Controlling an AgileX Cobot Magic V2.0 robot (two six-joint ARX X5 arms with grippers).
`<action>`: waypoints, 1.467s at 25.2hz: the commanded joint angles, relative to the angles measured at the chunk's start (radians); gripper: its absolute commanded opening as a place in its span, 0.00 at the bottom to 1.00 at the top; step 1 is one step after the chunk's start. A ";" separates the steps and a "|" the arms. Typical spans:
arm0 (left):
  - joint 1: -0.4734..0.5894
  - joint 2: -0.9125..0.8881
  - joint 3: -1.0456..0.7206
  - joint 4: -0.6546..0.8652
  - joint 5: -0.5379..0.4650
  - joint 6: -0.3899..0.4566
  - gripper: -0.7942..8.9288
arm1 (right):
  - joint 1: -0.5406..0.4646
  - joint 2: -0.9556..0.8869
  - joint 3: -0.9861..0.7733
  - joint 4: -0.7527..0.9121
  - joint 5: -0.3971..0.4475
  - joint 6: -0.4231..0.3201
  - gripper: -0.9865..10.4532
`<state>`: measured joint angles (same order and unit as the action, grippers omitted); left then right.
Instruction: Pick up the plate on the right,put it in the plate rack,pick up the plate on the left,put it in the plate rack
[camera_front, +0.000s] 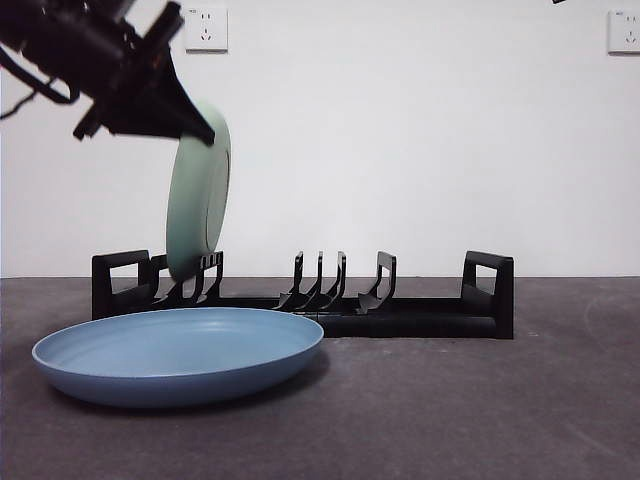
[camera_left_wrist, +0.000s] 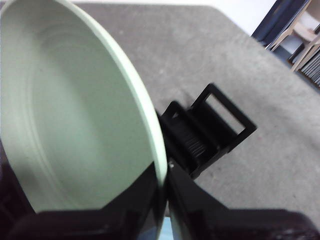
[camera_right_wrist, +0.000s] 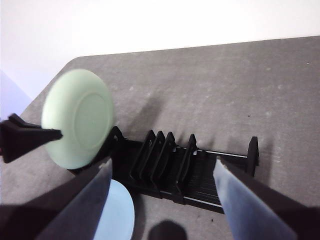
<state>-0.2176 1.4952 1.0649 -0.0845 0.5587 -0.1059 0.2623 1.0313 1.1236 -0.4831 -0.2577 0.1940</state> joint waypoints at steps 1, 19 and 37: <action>0.003 0.023 -0.003 0.016 0.000 0.016 0.07 | 0.000 0.003 0.000 0.002 0.003 -0.005 0.39; 0.001 0.047 -0.003 -0.113 -0.006 0.037 0.42 | 0.000 0.003 0.000 -0.005 0.002 -0.004 0.39; -0.124 -0.504 -0.003 -0.335 -0.251 0.324 0.41 | 0.136 0.224 0.000 -0.143 -0.163 -0.001 0.39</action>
<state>-0.3382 0.9997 1.0657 -0.4175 0.3241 0.1532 0.3939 1.2465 1.1236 -0.6289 -0.4191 0.1944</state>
